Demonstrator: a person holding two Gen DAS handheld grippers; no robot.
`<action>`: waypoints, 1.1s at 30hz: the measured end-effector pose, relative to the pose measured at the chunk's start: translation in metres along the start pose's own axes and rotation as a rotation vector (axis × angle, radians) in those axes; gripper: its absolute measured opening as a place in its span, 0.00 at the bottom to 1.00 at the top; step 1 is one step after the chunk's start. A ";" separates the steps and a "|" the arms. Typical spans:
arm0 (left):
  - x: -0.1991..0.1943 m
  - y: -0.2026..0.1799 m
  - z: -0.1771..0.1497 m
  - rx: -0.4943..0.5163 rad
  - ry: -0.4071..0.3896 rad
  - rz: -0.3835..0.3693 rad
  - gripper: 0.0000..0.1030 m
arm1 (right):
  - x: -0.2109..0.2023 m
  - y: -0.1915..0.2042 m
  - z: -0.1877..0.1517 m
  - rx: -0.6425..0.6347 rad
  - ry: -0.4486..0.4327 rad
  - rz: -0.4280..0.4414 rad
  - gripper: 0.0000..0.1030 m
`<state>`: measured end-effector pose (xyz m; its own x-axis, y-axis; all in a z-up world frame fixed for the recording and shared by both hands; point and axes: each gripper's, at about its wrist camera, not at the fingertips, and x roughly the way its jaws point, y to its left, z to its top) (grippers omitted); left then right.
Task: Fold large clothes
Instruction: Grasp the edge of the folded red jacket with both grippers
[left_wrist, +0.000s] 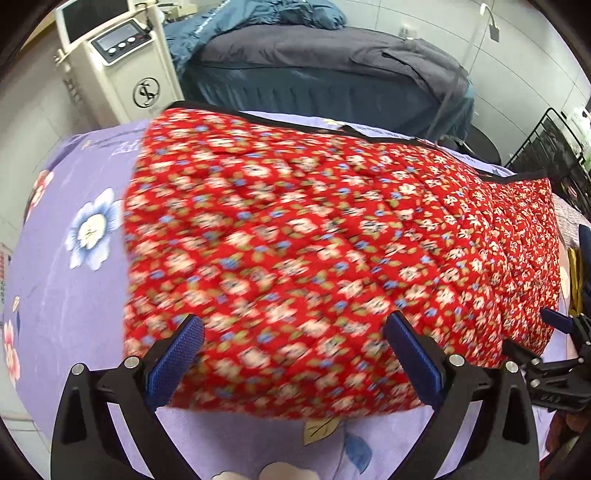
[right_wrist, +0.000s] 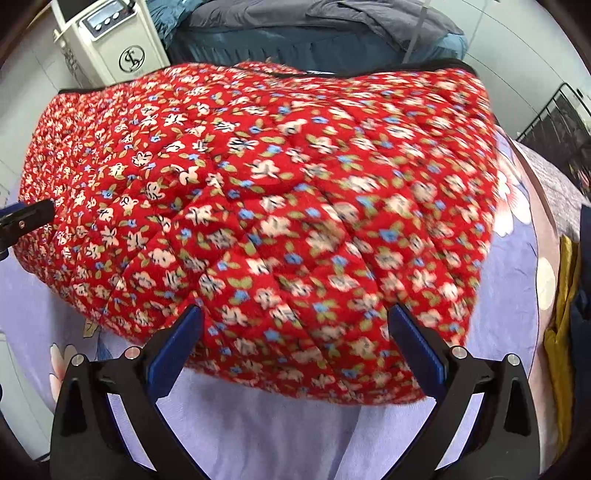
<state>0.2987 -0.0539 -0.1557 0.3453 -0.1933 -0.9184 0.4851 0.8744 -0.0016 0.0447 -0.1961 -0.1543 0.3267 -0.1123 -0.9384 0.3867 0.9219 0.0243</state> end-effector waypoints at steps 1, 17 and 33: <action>-0.005 0.003 -0.002 -0.001 -0.007 0.008 0.94 | -0.006 -0.003 -0.006 0.011 -0.015 0.004 0.96; -0.011 0.090 -0.006 -0.139 0.005 -0.011 0.94 | -0.027 -0.148 -0.039 0.338 -0.049 0.076 0.96; 0.091 0.146 0.050 -0.323 0.230 -0.339 0.95 | 0.054 -0.207 -0.024 0.426 0.089 0.483 0.96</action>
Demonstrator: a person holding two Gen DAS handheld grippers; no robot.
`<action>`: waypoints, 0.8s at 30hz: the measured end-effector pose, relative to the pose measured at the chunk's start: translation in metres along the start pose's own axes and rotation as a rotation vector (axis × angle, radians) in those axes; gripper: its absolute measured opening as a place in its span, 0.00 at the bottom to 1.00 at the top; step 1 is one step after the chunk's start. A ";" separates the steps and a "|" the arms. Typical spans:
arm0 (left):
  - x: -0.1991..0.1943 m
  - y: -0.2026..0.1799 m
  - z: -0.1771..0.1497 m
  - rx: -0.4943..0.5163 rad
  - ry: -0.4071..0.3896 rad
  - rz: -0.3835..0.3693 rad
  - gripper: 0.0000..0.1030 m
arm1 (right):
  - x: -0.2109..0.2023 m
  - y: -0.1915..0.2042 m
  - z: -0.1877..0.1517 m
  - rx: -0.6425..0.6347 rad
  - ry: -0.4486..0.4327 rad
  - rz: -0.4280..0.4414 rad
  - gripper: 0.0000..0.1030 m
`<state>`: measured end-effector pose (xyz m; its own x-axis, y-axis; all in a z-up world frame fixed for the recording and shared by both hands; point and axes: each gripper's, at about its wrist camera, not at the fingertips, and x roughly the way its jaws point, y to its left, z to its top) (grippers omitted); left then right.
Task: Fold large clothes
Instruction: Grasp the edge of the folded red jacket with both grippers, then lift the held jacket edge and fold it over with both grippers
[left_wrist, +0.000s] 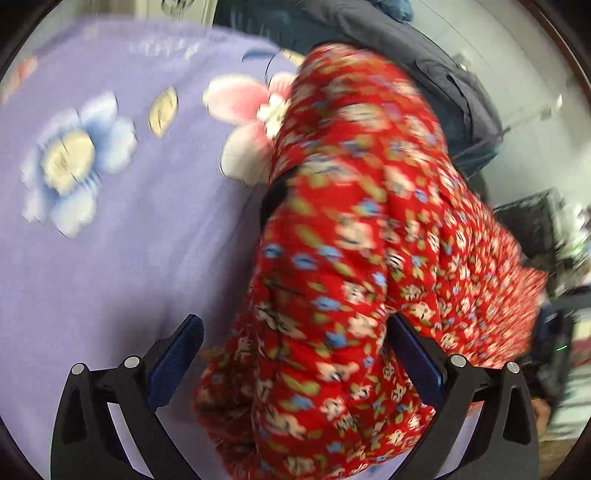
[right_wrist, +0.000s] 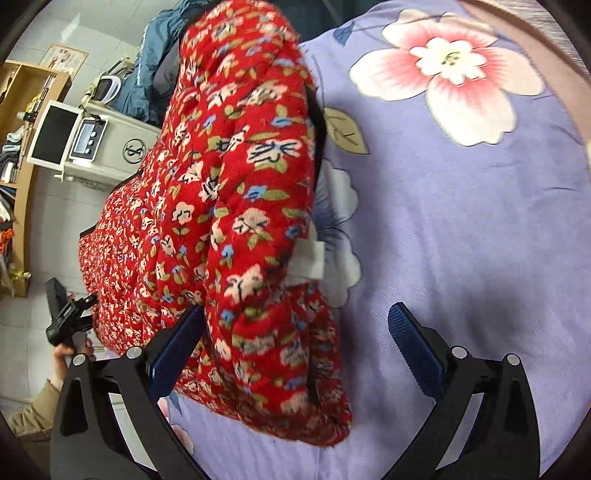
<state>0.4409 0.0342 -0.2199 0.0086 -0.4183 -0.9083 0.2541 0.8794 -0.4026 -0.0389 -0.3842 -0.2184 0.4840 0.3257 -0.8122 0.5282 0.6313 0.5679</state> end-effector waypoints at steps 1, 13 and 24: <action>0.004 0.007 0.003 -0.027 0.021 -0.037 0.95 | 0.003 -0.002 0.001 0.003 0.009 0.027 0.96; 0.039 0.051 0.021 -0.169 0.165 -0.269 0.96 | 0.030 -0.048 0.014 0.121 0.064 0.245 0.96; 0.024 0.027 0.003 -0.125 0.090 -0.263 0.76 | 0.009 -0.058 -0.014 0.180 0.002 0.297 0.47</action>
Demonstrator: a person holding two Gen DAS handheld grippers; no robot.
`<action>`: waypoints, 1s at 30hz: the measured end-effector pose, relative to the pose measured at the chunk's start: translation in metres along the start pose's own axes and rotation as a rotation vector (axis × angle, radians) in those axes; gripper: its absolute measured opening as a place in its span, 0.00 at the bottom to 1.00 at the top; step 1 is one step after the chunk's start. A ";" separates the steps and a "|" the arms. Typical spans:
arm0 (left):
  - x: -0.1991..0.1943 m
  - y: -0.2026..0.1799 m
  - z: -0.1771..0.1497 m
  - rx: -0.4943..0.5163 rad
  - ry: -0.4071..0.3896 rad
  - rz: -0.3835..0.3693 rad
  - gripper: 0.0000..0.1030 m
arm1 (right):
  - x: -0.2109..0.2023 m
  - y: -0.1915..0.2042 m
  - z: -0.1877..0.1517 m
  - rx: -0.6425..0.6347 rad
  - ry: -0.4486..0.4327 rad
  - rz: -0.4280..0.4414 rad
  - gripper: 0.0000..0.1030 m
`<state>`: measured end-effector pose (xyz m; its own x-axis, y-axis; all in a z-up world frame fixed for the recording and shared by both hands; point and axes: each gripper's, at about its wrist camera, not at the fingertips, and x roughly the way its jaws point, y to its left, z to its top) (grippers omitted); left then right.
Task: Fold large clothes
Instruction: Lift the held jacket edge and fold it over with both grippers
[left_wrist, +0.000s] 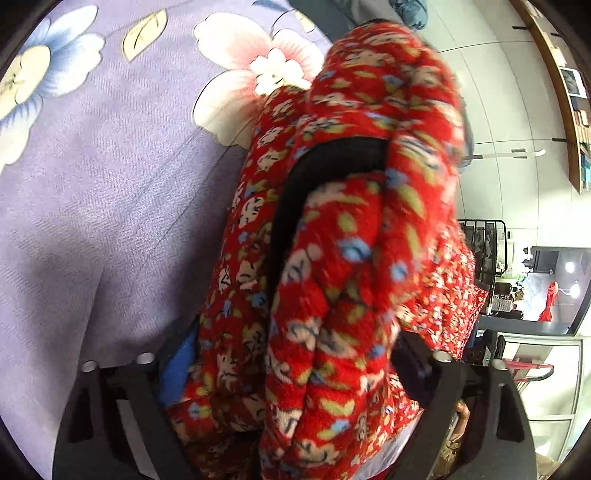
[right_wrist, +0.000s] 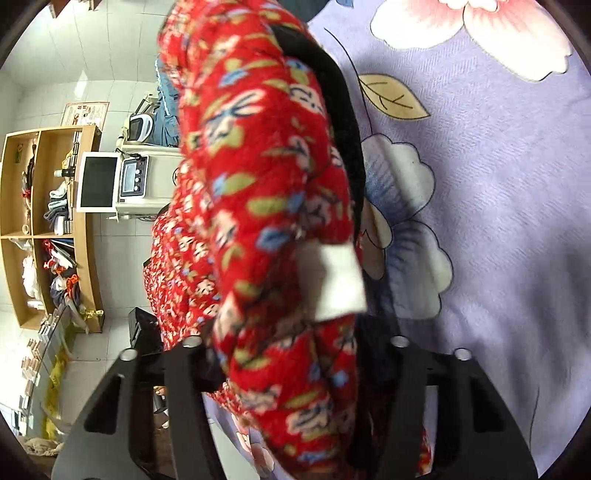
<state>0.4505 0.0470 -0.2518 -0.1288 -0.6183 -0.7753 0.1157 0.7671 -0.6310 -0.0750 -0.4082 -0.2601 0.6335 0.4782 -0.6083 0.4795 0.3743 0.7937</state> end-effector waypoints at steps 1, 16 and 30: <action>0.000 -0.009 -0.007 0.009 -0.006 -0.003 0.70 | -0.004 0.002 -0.004 -0.003 -0.007 -0.007 0.44; -0.055 -0.093 -0.072 0.231 -0.048 0.002 0.50 | -0.067 0.024 -0.060 -0.084 -0.047 0.008 0.37; -0.098 -0.120 -0.065 0.406 -0.092 -0.073 0.45 | -0.057 0.074 -0.111 -0.128 -0.056 0.014 0.36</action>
<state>0.3857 0.0271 -0.0982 -0.0647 -0.6952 -0.7159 0.4908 0.6025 -0.6294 -0.1434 -0.3192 -0.1677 0.6746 0.4403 -0.5925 0.3909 0.4678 0.7927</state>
